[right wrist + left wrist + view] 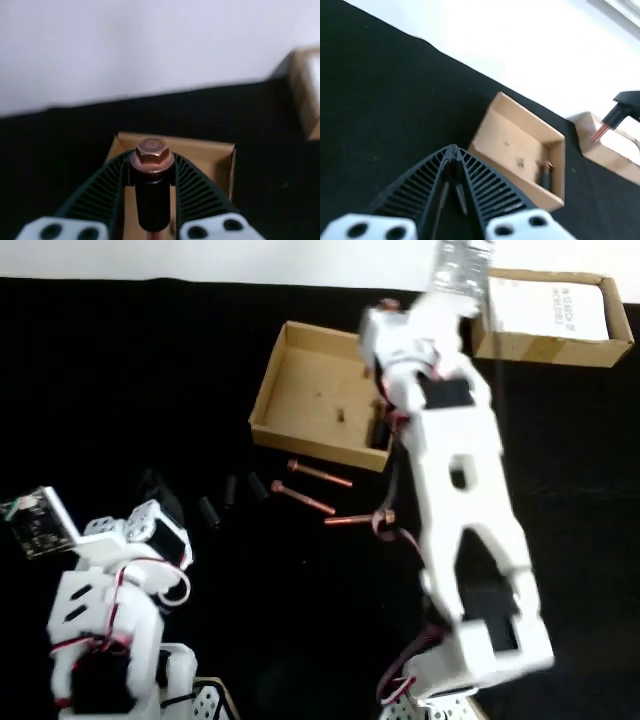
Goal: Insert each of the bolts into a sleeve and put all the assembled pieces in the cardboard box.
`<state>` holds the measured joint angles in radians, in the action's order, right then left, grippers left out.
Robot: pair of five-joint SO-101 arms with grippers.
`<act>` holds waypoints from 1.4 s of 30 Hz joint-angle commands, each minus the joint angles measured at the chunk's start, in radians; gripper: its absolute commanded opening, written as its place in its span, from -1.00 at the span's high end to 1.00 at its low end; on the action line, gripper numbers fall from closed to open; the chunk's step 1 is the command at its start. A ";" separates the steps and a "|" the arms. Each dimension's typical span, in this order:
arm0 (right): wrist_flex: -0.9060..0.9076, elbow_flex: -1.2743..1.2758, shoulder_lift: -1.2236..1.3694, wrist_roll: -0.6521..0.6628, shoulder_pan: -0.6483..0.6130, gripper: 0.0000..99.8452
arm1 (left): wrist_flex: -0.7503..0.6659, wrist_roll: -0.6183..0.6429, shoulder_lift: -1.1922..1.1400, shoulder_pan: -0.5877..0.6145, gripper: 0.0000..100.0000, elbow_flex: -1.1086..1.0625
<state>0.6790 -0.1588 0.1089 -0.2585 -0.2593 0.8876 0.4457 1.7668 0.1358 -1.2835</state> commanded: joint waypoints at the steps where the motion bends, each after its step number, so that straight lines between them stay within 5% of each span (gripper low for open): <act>1: 0.088 -0.320 0.213 -0.002 -0.024 0.99 | -0.097 0.000 0.053 0.018 0.98 -0.130; 13: 0.458 -0.924 0.809 0.077 -0.062 0.99 | -0.207 0.002 0.044 0.019 0.98 -0.412; 20: 0.685 -1.056 0.963 0.138 -0.062 0.97 | -0.087 0.008 0.041 0.012 0.98 -0.412; 27: 0.889 -1.299 0.961 0.138 -0.105 0.48 | -0.083 0.005 0.041 0.012 0.98 -0.412; 33: 1.086 -1.624 0.955 0.132 -0.180 0.63 | -0.060 0.002 0.041 0.018 0.98 -0.412; 40: 1.087 -1.534 0.800 0.000 -0.272 0.99 | 0.074 0.000 0.042 0.150 0.98 -0.412; 42: 1.087 -1.452 0.766 -0.002 -0.311 0.96 | 0.091 0.000 0.042 0.197 0.98 -0.412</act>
<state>1.7530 -1.6395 0.9897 -0.2463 -0.5155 0.9567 0.4442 1.7990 0.2723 -1.6778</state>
